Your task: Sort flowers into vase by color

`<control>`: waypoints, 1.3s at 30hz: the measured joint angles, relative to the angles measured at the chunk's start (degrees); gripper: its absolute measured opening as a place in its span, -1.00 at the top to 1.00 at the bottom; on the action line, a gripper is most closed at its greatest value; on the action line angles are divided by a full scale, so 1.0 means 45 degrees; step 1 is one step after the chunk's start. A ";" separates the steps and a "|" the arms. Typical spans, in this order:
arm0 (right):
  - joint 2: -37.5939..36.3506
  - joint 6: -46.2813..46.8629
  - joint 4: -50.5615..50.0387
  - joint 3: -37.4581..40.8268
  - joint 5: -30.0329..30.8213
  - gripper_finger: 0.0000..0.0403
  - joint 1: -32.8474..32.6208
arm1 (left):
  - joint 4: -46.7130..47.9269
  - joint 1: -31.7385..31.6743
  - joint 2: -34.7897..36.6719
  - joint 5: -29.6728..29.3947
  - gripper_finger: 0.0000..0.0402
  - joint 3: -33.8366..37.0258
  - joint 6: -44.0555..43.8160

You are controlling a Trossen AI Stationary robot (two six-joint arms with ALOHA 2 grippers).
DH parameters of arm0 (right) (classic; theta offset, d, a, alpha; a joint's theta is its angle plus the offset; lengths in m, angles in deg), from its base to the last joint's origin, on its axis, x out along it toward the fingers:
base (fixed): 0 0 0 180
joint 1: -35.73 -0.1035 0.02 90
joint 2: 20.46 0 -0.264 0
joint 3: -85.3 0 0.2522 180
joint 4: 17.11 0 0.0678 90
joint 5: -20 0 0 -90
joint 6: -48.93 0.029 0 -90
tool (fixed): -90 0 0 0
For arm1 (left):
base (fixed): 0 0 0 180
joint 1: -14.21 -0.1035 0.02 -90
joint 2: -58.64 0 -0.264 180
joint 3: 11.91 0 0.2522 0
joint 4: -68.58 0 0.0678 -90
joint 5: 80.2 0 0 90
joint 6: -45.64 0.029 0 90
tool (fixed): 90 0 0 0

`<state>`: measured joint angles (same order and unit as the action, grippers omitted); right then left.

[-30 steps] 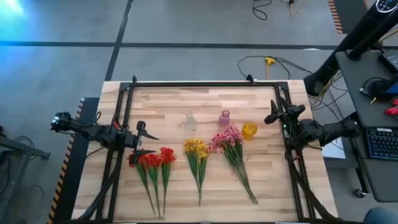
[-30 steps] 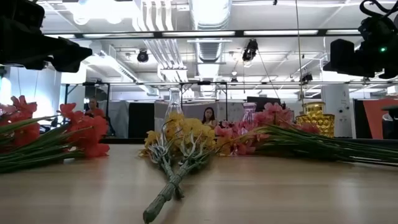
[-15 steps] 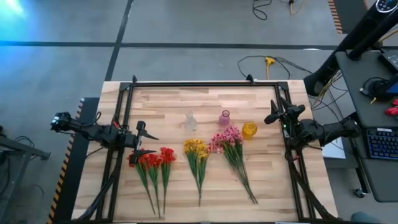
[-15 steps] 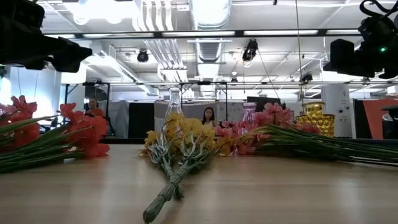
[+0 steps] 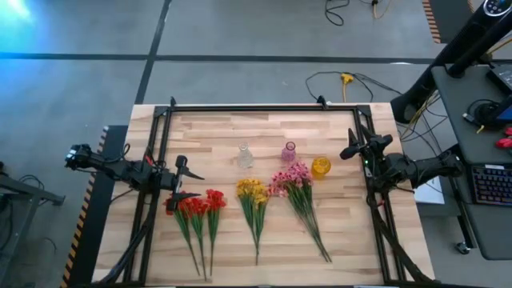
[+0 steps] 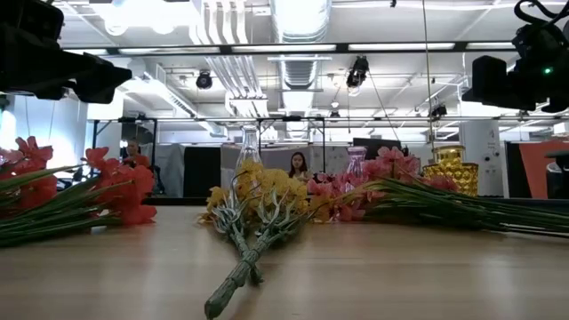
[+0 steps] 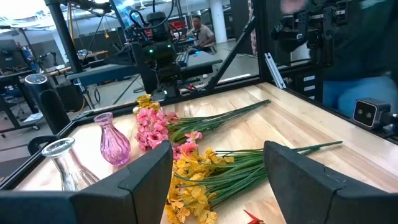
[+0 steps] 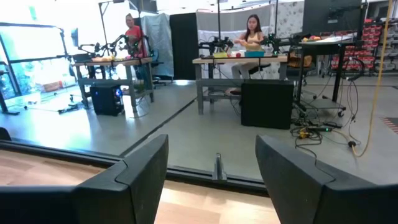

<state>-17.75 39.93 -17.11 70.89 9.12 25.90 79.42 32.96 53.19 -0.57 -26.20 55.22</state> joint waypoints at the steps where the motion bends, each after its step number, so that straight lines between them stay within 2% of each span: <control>1: 0.0001 0.0002 0.0000 0.0000 -0.0002 -0.16 0.0002 | -0.0002 0.0002 -0.0001 -0.0004 -0.16 0.0005 -0.0002; 35: 0.0002 0.0032 0.0000 0.0000 -0.0002 -0.16 0.0002 | -0.0004 -0.0001 0.0004 -0.0004 -0.16 0.0000 0.0000; 37: 0.0001 0.0711 0.0019 0.0000 -0.0011 -0.16 -0.0003 | -0.0004 0.0000 0.0000 -0.0004 -0.16 0.0004 0.0000; 39: -0.0001 0.2394 0.0034 0.0002 -0.0307 -0.16 -0.0005 | -0.0004 0.0001 0.0004 -0.0001 -0.16 0.0002 0.0000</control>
<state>-17.75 50.70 -16.96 70.90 7.74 25.88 79.40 32.96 53.20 -0.58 -26.19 55.22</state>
